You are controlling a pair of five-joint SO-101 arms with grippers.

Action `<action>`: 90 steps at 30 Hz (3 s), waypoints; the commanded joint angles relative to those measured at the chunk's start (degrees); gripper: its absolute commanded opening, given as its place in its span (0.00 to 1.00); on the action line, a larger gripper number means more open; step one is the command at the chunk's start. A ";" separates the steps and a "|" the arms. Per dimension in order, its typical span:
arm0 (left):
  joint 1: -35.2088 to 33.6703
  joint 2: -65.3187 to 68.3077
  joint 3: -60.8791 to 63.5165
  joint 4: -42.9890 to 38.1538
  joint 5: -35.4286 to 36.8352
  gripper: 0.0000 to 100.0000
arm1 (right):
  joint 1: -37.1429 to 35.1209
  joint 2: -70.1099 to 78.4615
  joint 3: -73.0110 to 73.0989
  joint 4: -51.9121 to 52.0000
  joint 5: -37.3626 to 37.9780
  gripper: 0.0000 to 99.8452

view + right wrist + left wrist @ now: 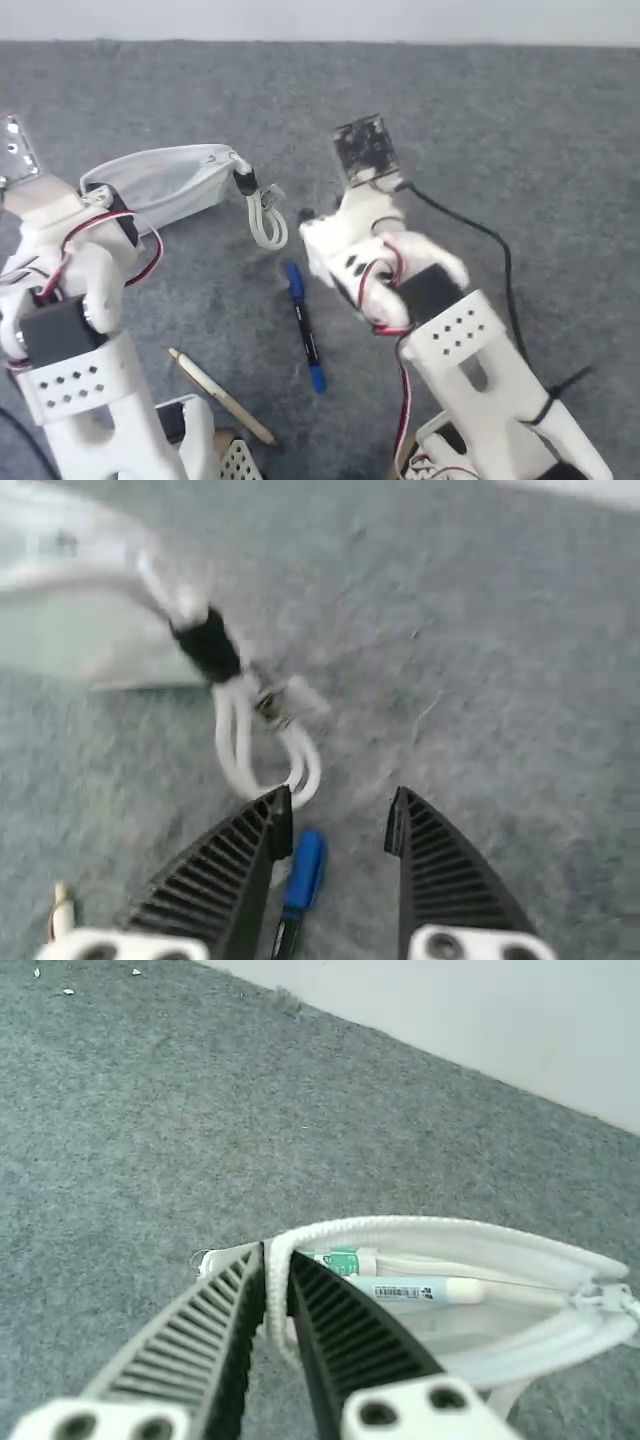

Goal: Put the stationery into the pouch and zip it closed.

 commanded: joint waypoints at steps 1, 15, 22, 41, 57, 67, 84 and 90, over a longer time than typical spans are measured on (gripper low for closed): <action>0.00 -0.35 -0.40 -2.46 -0.35 0.01 | -4.26 -2.15 2.46 -0.75 -0.62 0.15; -0.09 -0.53 -0.31 -2.46 -0.35 0.01 | -8.84 26.24 -2.20 -7.52 -7.03 0.15; -0.09 -0.62 -0.31 -2.20 -0.44 0.01 | -9.10 35.47 -5.89 -7.43 -6.68 0.14; -0.09 -0.62 -0.31 -2.11 -0.44 0.01 | -9.36 37.23 -6.86 -0.84 -3.78 0.14; -4.57 -0.53 -0.57 -2.46 -0.35 0.01 | -9.19 43.65 -8.35 -3.65 -3.69 0.08; -5.45 -0.62 -0.57 -2.46 -0.26 0.01 | -9.01 43.30 -8.44 -2.15 -3.34 0.00; -5.36 -0.62 -0.48 -2.46 -0.26 0.01 | -9.01 18.68 -0.97 4.88 -0.62 0.01; -5.36 -0.62 -0.48 -2.46 -0.26 0.01 | -9.01 8.57 2.73 4.18 -0.62 0.01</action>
